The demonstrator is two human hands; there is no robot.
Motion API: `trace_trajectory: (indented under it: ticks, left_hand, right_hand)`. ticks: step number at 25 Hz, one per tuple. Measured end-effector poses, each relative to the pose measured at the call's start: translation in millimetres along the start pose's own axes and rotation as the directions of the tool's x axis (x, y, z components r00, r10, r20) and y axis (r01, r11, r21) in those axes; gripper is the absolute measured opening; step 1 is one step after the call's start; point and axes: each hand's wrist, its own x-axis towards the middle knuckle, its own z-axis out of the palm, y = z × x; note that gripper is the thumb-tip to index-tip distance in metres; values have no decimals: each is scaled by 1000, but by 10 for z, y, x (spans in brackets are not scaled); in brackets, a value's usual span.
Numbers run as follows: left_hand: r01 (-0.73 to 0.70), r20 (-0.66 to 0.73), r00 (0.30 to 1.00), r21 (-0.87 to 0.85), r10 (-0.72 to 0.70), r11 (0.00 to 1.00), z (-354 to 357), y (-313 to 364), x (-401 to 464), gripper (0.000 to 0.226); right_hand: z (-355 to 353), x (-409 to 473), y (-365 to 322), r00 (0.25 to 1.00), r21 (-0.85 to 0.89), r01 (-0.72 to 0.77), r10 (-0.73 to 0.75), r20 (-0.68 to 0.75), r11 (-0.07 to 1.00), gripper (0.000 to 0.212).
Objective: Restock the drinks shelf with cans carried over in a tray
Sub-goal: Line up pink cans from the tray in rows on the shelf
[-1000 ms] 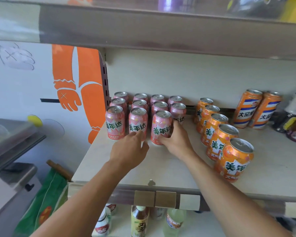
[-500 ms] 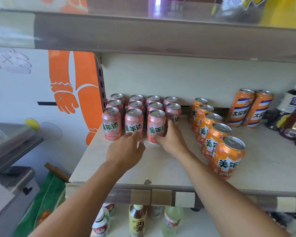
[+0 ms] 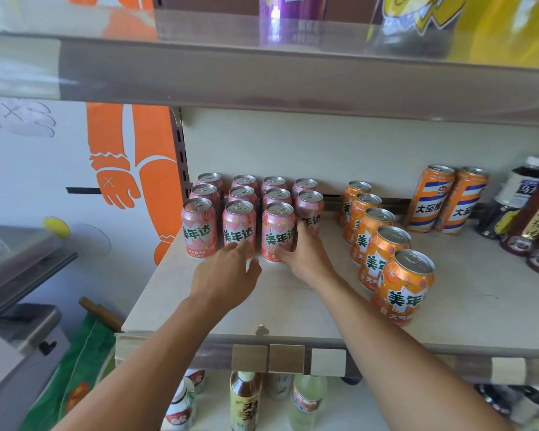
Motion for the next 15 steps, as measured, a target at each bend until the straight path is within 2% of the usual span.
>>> trace_trajectory:
  ticks: [7, 9, 13, 15]
  left_hand:
    - [30, -18, 999, -8, -30, 1000, -222, 51, -233, 29]
    - [13, -7, 1000, 2, -13, 1000, -289, 117, -341, 31]
    - [-70, -21, 997, -15, 70, 997, -400, 378, -535, 32]
    - [-126, -25, 992, -46, 125, 991, -411, 595, -657, 33]
  right_hand:
    - [-71, -257, -165, 1000, -62, -4, 2, -29, 998, 78]
    - [-162, -483, -279, 999, -187, 14, -22, -40, 982, 74]
    - [-448, -1076, -514, 984, -445, 118, -166, -69, 888, 55]
    - [-633, -1395, -584, 981, -530, 106, -175, -82, 842, 53]
